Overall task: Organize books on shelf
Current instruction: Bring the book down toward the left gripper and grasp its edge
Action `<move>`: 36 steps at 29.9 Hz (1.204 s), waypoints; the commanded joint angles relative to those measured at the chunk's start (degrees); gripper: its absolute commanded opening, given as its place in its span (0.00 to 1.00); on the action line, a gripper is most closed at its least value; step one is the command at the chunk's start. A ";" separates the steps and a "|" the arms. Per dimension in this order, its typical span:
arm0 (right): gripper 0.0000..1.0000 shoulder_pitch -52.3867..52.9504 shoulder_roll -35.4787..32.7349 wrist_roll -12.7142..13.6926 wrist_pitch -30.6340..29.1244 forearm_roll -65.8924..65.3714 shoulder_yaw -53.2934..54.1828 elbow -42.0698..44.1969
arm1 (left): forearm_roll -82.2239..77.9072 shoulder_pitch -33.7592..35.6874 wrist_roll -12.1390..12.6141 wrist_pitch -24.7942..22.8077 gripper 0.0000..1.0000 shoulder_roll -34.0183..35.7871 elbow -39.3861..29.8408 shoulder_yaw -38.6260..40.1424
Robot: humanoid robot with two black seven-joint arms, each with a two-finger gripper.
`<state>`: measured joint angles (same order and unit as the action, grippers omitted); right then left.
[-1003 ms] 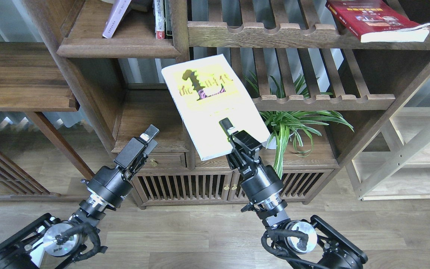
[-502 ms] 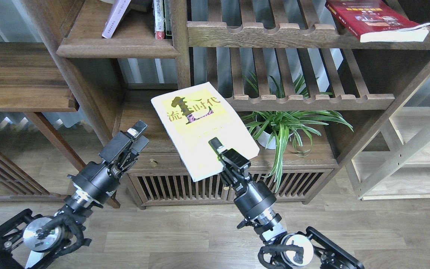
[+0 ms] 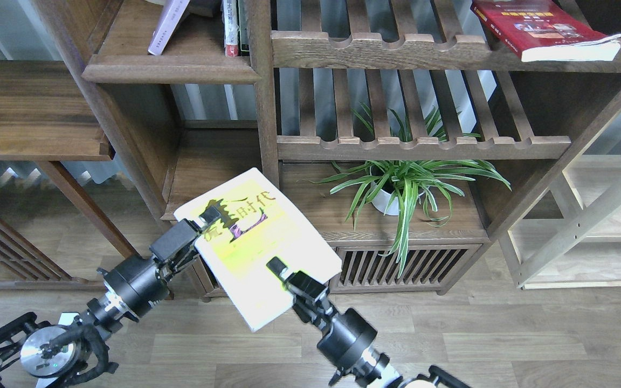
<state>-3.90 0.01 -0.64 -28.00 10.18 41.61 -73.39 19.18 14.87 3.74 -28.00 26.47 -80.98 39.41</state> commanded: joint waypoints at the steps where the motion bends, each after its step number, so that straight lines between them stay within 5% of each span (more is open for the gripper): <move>1: 0.05 -0.32 -0.01 0.55 0.00 -0.16 -0.22 0.09 | -0.20 -0.01 -0.05 0.00 0.99 0.16 -0.15 -2.49; 12: 0.05 -0.05 -0.01 0.55 0.00 -0.16 0.13 0.09 | -0.73 -0.02 -0.05 0.00 0.94 0.07 0.03 -3.46; 15: 0.05 -0.05 -0.01 0.55 0.00 -0.16 0.05 0.09 | -0.73 0.07 -0.22 0.00 0.85 -0.11 0.03 -3.29; 20: 0.05 0.03 -0.01 0.55 0.00 -0.16 -0.04 0.00 | -0.73 -0.10 -0.84 0.00 0.47 -1.16 0.55 -3.28; 30: 0.06 0.30 -0.01 0.55 0.00 -0.16 -0.04 0.09 | -0.82 0.42 -0.67 0.00 0.07 -2.83 0.47 -3.64; 36: 0.10 0.30 -0.01 0.55 0.00 -0.16 -0.04 0.09 | -1.52 0.78 -0.66 0.00 0.02 -3.01 0.38 -3.64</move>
<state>-3.61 -0.02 -0.12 -28.02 10.04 41.59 -73.34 18.28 15.60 3.08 -28.00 23.58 -80.44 35.84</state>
